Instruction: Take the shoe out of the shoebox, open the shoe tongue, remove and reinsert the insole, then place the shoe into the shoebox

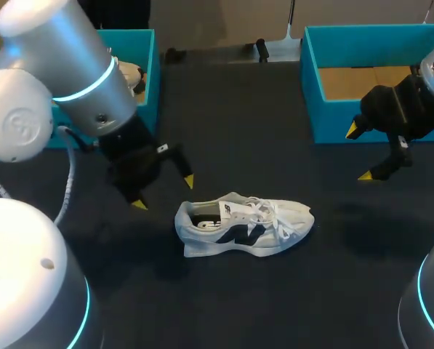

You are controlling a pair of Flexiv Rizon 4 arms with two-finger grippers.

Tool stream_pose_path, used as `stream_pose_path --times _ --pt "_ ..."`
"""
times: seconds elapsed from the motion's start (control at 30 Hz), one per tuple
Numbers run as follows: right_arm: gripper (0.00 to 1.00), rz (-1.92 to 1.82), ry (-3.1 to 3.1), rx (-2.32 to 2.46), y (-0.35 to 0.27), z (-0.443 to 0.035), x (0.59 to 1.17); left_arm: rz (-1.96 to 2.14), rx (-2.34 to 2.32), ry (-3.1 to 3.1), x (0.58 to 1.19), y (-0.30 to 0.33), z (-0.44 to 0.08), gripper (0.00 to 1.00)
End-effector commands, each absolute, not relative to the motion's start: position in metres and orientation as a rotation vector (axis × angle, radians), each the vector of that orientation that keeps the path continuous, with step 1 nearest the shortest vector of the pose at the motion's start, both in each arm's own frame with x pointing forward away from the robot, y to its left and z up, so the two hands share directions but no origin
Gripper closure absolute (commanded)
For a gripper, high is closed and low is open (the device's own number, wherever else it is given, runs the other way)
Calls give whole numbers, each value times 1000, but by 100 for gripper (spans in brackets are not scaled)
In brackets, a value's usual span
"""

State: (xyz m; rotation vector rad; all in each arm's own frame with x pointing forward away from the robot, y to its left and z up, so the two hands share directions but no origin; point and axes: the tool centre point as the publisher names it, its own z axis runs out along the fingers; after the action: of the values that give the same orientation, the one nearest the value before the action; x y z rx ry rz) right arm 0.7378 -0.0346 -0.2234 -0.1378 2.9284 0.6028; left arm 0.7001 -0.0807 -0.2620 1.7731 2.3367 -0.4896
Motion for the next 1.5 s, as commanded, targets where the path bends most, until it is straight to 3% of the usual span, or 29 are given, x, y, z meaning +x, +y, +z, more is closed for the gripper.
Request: stream_pose_path --times 0.03,0.33,0.57,1.1,1.5 --pt "0 597 2929 -136 -34 -224 738 -712 1689 2404 703 -71 -266 0" --pt "0 597 2929 -136 -34 -224 738 -1176 1239 2645 723 -31 -281 0" --pt "0 597 2929 -136 -34 -224 738 -1497 637 2704 710 0 -299 0" --pt "0 597 2929 -136 -34 -224 738 -1504 611 2698 708 2 -303 0" --pt "0 597 2929 -136 -34 -224 738 -1733 220 2723 714 21 -313 0"
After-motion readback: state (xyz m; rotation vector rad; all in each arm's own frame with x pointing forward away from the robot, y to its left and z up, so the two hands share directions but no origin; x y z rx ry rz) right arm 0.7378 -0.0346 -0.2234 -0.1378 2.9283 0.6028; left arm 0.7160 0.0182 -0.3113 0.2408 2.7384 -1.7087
